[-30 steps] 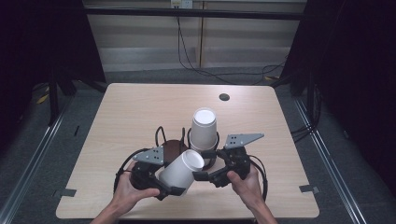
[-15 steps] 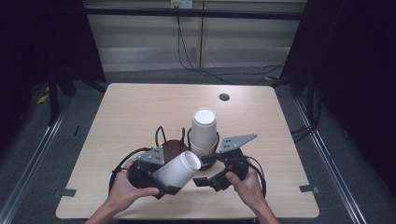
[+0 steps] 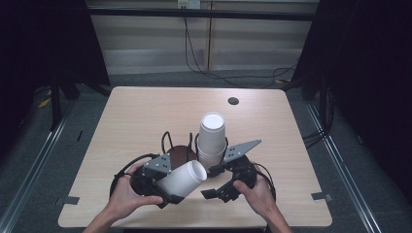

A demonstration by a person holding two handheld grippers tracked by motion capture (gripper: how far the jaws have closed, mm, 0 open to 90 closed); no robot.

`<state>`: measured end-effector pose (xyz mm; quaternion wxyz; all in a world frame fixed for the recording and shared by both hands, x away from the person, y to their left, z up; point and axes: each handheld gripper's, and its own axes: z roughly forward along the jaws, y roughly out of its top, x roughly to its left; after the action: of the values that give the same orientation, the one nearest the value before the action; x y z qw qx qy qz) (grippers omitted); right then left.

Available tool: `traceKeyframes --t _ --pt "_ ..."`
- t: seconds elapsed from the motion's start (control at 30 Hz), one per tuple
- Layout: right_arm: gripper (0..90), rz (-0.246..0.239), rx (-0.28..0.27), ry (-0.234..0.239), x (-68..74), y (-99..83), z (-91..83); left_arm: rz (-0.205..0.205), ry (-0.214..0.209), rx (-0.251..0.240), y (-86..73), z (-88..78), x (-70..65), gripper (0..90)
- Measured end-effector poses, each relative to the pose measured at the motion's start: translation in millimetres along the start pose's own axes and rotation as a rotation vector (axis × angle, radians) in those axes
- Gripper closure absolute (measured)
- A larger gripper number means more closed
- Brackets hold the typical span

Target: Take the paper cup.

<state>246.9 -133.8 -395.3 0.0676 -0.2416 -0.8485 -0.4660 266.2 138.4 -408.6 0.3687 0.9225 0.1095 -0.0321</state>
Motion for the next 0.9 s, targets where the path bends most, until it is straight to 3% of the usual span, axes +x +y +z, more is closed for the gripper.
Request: traceKeyframes --t 0.1,0.23,0.57,0.7,0.77,0.9 --pt "14.3 -0.011 0.035 0.034 0.8 -0.1 3.0 0.015 0.012 0.031 0.4 -0.4 0.0 17.7" --pt "15.5 -0.021 0.082 0.004 2.0 -0.2 8.0 0.028 0.006 0.061 1.1 -0.2 -1.3 17.7" --pt "14.6 -0.033 0.149 -0.002 3.0 -0.5 14.6 0.044 0.006 0.125 2.3 -0.3 -1.3 17.8" --pt "14.4 -0.054 0.182 -0.001 3.3 -1.6 16.9 0.049 -0.002 0.134 1.9 2.8 -2.7 17.8" --pt "15.6 -0.079 0.203 -0.034 2.9 -1.8 18.2 0.051 0.002 0.144 2.4 3.6 -4.0 17.8" --pt "18.0 -0.101 0.202 -0.035 2.8 -1.4 16.6 0.064 0.003 0.160 4.0 2.7 -6.0 17.7"
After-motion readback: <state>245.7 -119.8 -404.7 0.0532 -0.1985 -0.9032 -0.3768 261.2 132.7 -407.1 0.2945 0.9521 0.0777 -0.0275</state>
